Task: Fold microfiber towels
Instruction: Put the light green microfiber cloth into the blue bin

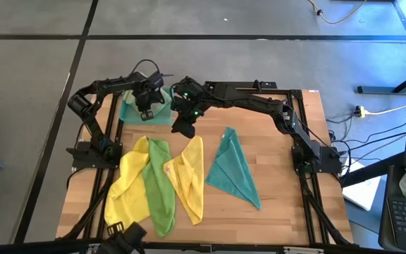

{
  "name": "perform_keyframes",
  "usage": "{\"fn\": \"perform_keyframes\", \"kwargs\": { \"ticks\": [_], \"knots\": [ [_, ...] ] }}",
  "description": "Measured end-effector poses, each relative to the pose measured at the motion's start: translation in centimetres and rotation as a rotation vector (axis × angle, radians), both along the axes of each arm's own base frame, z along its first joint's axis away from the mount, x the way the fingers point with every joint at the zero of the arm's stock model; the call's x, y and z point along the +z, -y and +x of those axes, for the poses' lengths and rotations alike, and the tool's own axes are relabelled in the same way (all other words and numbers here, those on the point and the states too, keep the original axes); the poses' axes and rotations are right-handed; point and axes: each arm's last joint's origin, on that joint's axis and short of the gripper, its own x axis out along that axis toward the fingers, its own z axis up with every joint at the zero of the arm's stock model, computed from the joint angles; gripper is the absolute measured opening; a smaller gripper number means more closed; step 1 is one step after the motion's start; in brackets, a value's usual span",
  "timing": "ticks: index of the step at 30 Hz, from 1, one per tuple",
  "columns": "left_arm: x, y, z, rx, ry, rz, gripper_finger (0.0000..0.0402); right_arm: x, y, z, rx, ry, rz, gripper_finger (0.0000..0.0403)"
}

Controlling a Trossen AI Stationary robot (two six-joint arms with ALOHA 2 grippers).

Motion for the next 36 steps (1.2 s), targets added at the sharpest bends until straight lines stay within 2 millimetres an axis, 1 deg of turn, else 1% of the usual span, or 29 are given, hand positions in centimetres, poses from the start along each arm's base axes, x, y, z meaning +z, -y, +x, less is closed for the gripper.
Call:
{"fn": "perform_keyframes", "kwargs": {
  "ticks": [3, 6, 10, 16, 21, 27, 32, 36],
  "knots": [
    [-0.4, -0.2, -0.1, 0.008, 0.019, 0.014, 0.0006, -0.1, 0.0, -0.1, 0.001, -0.008, 0.003, 0.0126],
    [-1.0, 0.1, -0.2, 0.009, 0.046, -0.007, 0.0001, -0.1, -0.1, -0.1, 0.011, -0.02, 0.017, 0.0126],
    [-2.5, 1.4, -0.7, -0.004, 0.024, -0.04, 0.0001, -0.3, -0.1, -0.3, 0.016, -0.043, 0.03, 0.0126],
    [-3.2, 2.8, 0.0, -0.025, 0.009, -0.043, 0.0, -0.3, -0.2, -0.4, 0.016, -0.053, 0.033, 0.0126],
    [-2.5, 3.1, 1.9, 0.001, 0.108, -0.055, 0.0, -0.3, -0.2, -0.4, 0.016, -0.053, 0.034, 0.0126],
    [-1.2, 2.9, 4.2, 0.113, 0.289, -0.082, 0.0, -0.3, -0.2, -0.4, 0.016, -0.053, 0.034, 0.0126],
    [-0.2, 2.7, 5.2, 0.172, 0.36, -0.095, 0.0, -0.3, -0.2, -0.4, 0.012, -0.055, 0.039, 0.0126],
    [-0.1, 3.0, 5.8, 0.204, 0.397, -0.114, 0.0, -0.3, -0.2, -0.4, 0.012, -0.055, 0.039, 0.0126]
  ]
}}
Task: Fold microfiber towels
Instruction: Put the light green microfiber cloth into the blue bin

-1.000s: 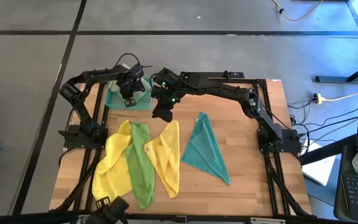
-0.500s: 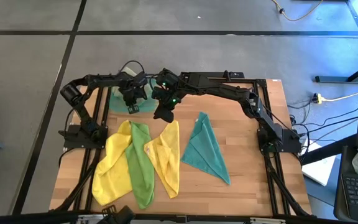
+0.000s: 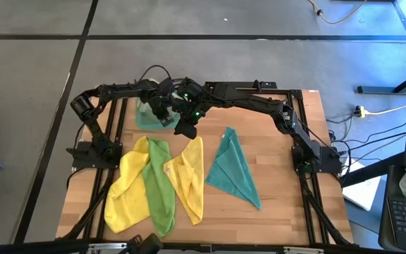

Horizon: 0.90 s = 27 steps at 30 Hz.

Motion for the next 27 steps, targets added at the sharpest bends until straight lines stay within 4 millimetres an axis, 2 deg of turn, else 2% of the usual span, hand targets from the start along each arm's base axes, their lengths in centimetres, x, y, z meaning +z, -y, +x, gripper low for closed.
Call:
{"fn": "perform_keyframes", "kwargs": {
  "ticks": [4, 11, 13, 16, 18, 22, 27],
  "knots": [
    [0.0, 0.4, 0.0, -0.056, -0.044, 0.028, 0.0, 0.0, 0.0, 0.0, 0.0, -0.004, 0.001, 0.0126],
    [0.4, 0.0, -1.5, -0.231, -0.228, 0.124, 0.0, -0.4, -0.1, -0.5, 0.005, -0.068, -0.006, 0.0126],
    [0.3, -0.3, -1.6, -0.259, -0.236, 0.152, 0.0, -0.7, 0.0, -0.9, -0.042, -0.126, -0.059, 0.0126],
    [0.1, -0.5, -1.9, -0.263, -0.236, 0.155, 0.0, -1.6, 0.5, -1.8, -0.153, -0.274, -0.259, 0.0126],
    [0.0, -0.5, -2.0, -0.26, -0.236, 0.151, 0.0, -2.4, 1.0, -2.0, -0.193, -0.324, -0.382, 0.0126],
    [-0.2, -0.4, -2.2, -0.261, -0.23, 0.134, 0.0, -4.4, 2.8, -1.9, -0.181, -0.33, -0.449, 0.0124],
    [-0.6, -0.2, -2.5, -0.258, -0.238, 0.119, 0.0, -9.1, 4.9, -2.4, -0.137, -0.382, -0.474, 0.0108]
  ]
}}
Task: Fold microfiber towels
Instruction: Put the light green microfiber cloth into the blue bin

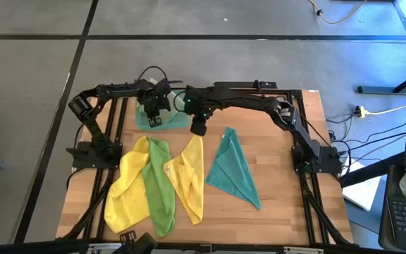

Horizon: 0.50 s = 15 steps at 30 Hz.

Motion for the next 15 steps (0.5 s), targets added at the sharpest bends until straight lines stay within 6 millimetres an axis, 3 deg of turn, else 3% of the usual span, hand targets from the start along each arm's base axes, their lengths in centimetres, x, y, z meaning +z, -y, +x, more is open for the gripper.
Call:
{"fn": "perform_keyframes", "kwargs": {
  "ticks": [6, 15],
  "knots": [
    [-0.1, 0.0, 0.1, 0.033, 0.025, 0.0, 0.0, -4.0, 1.2, -0.5, 0.015, 0.02, 0.063, 0.0095],
    [-0.1, -0.1, 0.8, 0.09, 0.1, 0.005, 0.0, -5.5, 1.5, 0.5, 0.026, 0.177, 0.027, 0.0094]
  ]
}}
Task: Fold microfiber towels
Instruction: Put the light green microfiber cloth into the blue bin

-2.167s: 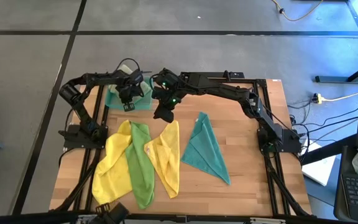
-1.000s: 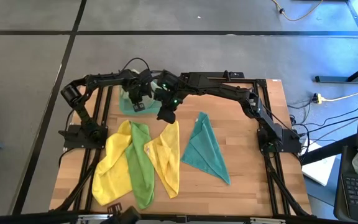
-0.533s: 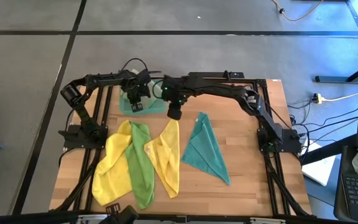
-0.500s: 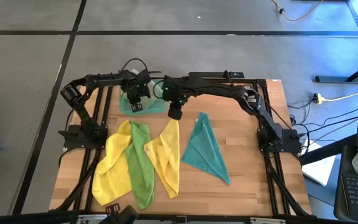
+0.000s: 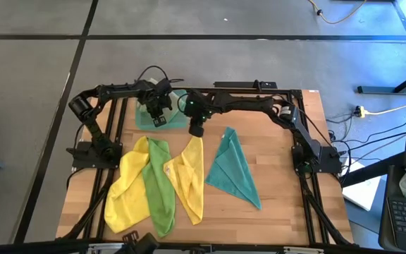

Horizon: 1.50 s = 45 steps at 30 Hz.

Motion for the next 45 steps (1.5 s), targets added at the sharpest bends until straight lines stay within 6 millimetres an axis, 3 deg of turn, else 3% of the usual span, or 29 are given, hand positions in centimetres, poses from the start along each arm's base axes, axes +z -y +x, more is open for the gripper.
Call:
{"fn": "perform_keyframes", "kwargs": {
  "ticks": [9, 15, 29, 37, 41, 45],
  "knots": [
    [-0.9, 0.4, 0.8, 0.017, 0.018, -0.043, 0.0, -1.6, 0.1, 0.6, -0.002, 0.039, 0.009, 0.0094],
    [-1.4, 0.4, 1.4, 0.091, 0.061, -0.073, 0.0, -1.6, -0.1, 0.8, -0.004, 0.052, 0.027, 0.0094],
    [-0.9, 0.2, 3.2, 0.323, 0.369, -0.284, 0.0, -1.4, 0.0, 0.9, 0.0, 0.074, 0.023, 0.0094],
    [2.7, -1.7, 3.8, 0.281, 0.335, -0.196, 0.0, -0.9, 0.1, 0.9, -0.016, 0.082, 0.032, 0.0094],
    [5.6, -3.2, 3.2, 0.161, 0.191, -0.011, 0.0003, -1.9, -0.1, 0.6, -0.021, 0.032, 0.053, 0.0094],
    [7.4, -4.9, 2.2, 0.062, 0.058, 0.173, 0.0016, -1.5, -0.2, 0.7, -0.02, 0.041, 0.05, 0.0094]
  ]
}}
